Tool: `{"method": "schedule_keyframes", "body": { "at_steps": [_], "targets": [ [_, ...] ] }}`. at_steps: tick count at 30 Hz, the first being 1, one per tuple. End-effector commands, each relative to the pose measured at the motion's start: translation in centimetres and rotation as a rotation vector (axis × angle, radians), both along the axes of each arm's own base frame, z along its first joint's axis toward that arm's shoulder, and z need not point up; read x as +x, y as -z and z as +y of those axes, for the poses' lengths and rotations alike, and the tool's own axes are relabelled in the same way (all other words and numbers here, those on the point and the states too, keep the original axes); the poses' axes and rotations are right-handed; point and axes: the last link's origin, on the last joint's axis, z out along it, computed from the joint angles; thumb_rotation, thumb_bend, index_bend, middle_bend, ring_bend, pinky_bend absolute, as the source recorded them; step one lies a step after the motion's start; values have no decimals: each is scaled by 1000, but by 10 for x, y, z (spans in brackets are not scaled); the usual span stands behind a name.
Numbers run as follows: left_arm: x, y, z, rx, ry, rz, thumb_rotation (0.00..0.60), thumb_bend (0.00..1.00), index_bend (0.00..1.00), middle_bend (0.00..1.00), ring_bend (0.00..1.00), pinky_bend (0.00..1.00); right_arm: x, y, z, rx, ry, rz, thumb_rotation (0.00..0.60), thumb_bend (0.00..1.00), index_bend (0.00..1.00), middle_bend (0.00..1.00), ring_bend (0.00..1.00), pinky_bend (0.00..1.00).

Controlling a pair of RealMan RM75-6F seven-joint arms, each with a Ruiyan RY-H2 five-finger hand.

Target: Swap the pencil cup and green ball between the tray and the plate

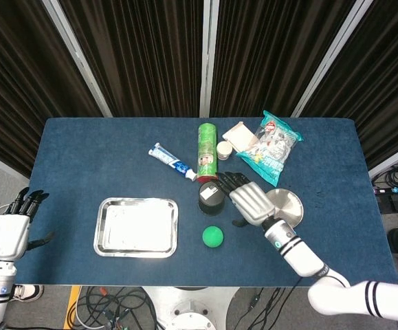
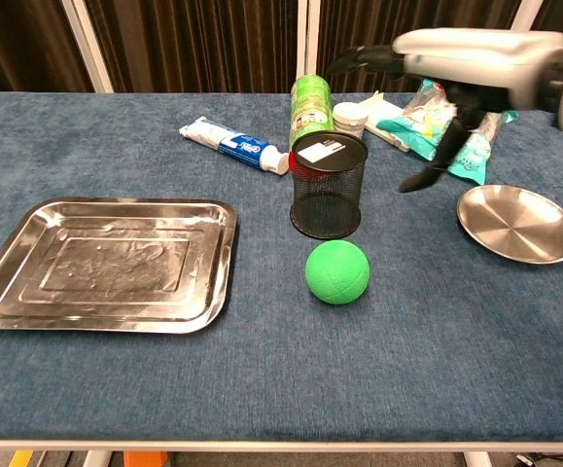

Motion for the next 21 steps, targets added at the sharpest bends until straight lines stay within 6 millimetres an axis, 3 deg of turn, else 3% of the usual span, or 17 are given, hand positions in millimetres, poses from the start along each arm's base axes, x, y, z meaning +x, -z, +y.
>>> {"method": "schedule_keyframes", "body": {
  "at_steps": [1, 7, 10, 21],
  "targets": [
    [0, 1, 0, -4, 0, 1, 600, 89, 167, 129, 45, 261, 19, 19, -23, 33, -8, 32, 600, 16, 0, 0, 0, 92],
    [0, 1, 1, -7, 1, 0, 600, 89, 167, 129, 45, 261, 33, 39, -29, 77, -12, 67, 600, 16, 0, 9, 0, 105],
    [0, 2, 0, -13, 3, 3, 600, 89, 167, 129, 45, 261, 35, 46, -30, 93, -9, 92, 600, 18, 0, 42, 0, 160],
    [-5, 2, -1, -11, -8, -4, 600, 89, 167, 129, 45, 261, 35, 59, -34, 84, 12, 158, 600, 46, 49, 72, 0, 241]
  ]
}}
